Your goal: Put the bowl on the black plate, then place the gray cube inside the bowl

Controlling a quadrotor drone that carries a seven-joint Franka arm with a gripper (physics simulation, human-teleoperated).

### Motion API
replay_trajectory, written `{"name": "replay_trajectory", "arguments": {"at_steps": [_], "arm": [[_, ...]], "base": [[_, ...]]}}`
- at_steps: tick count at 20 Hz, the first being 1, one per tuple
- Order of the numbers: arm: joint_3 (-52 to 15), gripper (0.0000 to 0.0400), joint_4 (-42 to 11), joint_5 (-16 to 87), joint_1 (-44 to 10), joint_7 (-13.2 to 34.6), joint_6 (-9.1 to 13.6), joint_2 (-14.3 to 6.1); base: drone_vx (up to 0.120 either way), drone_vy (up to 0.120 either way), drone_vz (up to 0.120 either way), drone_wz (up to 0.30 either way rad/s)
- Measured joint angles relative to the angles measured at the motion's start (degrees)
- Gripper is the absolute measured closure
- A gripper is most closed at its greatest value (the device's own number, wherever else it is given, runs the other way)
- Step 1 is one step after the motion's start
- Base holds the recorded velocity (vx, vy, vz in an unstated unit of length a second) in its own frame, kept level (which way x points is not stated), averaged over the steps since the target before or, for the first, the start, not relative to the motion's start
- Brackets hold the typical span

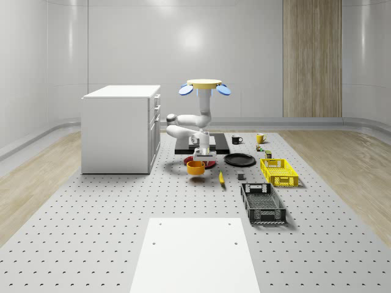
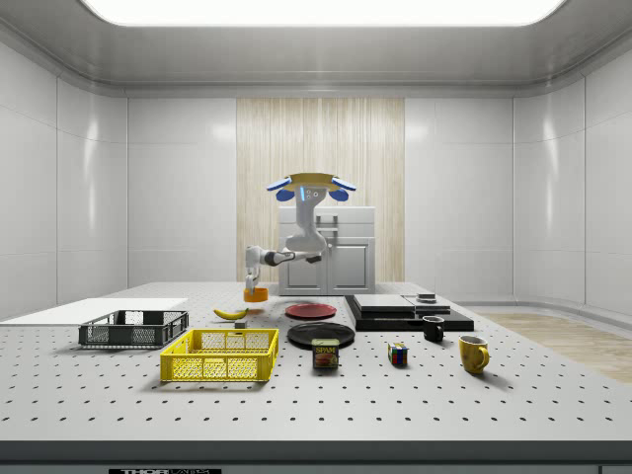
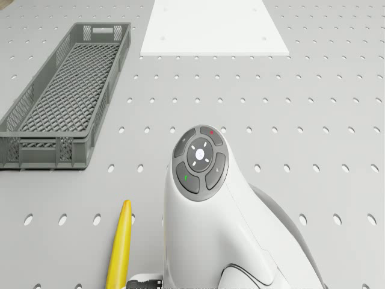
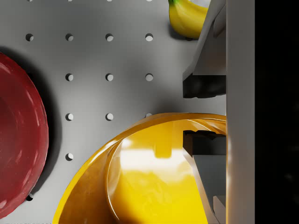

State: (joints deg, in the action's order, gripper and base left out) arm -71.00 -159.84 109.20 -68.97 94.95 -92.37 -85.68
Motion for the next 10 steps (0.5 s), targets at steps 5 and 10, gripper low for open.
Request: {"name": "replay_trajectory", "arguments": {"at_steps": [5, 10], "arm": [[-0.4, 0.0300, -0.1, -0.4, 0.0, 0.1, 0.0, -0.2], [-0.5, 0.0300, -0.1, -0.6, 0.0, 0.1, -0.1, -0.3]], "base": [[-0.120, 0.120, 0.000, 0.000], [-0.120, 0.120, 0.000, 0.000]]}}
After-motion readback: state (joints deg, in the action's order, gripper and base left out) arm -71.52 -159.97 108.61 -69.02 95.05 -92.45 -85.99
